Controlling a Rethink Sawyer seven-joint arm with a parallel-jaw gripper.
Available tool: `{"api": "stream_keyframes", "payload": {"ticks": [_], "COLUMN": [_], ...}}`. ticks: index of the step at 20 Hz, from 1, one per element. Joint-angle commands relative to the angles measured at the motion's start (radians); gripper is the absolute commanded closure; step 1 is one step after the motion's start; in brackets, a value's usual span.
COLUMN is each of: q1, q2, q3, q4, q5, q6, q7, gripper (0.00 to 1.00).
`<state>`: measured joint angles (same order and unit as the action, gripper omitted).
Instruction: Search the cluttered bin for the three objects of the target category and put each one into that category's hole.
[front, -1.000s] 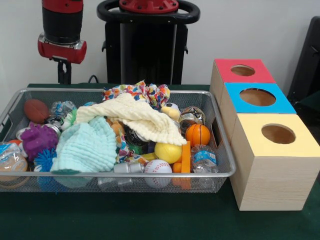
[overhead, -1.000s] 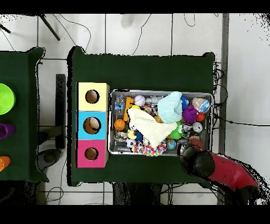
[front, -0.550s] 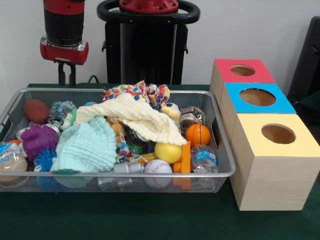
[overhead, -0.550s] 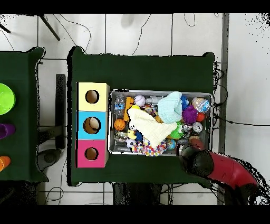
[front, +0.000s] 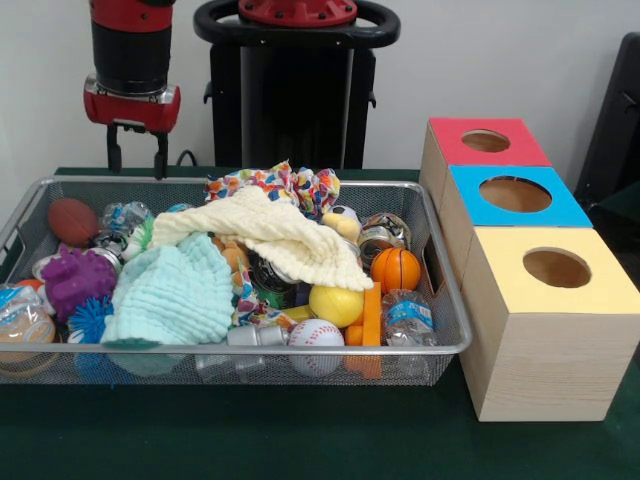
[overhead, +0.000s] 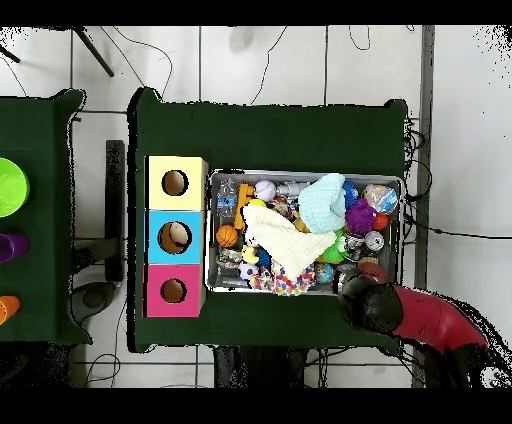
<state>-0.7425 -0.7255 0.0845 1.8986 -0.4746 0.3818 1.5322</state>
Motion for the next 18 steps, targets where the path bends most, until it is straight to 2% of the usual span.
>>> {"api": "stream_keyframes", "payload": {"ticks": [1,18], "q1": [-0.014,-0.067], "q2": [-0.009,0.064], "q3": [0.121,0.149], "q4": [0.032,-0.011], "q5": [-0.061,-0.147], "q6": [0.111,0.084], "q7": [-0.130,-0.138], "gripper": [0.00,0.00]}}
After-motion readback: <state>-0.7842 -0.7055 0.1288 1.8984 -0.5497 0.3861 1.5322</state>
